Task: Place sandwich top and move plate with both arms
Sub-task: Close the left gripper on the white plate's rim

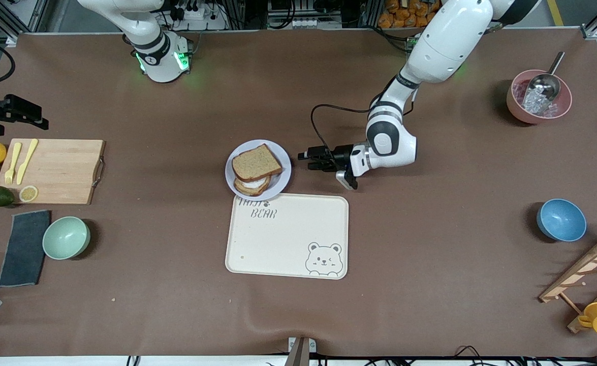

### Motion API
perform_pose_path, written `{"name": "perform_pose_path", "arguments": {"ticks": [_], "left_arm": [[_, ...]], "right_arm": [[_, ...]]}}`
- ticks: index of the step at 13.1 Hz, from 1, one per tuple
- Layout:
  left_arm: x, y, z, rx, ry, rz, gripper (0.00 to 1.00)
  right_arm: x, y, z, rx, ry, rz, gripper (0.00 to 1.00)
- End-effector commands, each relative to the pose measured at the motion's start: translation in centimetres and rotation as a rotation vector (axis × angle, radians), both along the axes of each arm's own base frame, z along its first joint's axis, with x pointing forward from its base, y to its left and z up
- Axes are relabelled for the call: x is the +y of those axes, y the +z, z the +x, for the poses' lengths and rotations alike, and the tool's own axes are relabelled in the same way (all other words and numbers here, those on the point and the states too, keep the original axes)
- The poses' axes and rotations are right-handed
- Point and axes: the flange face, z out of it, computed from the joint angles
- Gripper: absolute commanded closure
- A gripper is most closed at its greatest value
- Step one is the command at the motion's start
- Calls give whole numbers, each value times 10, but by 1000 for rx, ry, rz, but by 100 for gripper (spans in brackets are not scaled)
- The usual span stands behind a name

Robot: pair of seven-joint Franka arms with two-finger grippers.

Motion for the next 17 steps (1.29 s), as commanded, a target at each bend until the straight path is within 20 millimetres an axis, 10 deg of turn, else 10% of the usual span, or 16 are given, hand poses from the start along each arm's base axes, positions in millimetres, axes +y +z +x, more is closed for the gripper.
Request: {"name": "perform_pose_path", "arguments": {"ticks": [1, 12, 15, 17], "left_arm": [[-11, -9, 1, 3, 23, -48, 19], [-31, -24, 6, -7, 4, -131, 30], [-36, -39, 7, -21, -3, -132, 36], [-41, -42, 6, -17, -2, -136, 40]], "right_arm": [[0, 7, -1, -13, -4, 20, 0], [-37, 20, -7, -29, -113, 39, 0], [-77, 45, -19, -58, -192, 42, 0], [-59, 53, -18, -60, -164, 31, 0]]}}
